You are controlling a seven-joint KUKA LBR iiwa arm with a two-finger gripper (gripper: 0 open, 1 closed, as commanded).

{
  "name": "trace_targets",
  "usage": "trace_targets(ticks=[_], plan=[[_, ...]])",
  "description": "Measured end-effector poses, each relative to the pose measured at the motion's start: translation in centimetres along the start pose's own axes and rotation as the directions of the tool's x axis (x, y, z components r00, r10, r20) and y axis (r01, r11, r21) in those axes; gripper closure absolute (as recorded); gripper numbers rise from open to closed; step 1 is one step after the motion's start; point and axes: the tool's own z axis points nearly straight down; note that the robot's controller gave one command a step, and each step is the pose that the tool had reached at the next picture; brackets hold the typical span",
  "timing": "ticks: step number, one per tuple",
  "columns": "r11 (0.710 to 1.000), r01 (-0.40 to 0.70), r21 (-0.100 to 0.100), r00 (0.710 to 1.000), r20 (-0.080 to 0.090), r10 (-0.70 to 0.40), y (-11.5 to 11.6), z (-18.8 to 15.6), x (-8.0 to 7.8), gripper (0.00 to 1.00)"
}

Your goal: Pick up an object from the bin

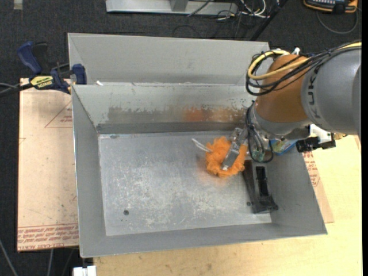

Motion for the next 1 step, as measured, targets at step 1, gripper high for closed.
trace_targets(ticks=[1], plan=[[1.0,0.0,0.0,1.0,0.0,0.0,0.0,0.0,0.0,1.0]])
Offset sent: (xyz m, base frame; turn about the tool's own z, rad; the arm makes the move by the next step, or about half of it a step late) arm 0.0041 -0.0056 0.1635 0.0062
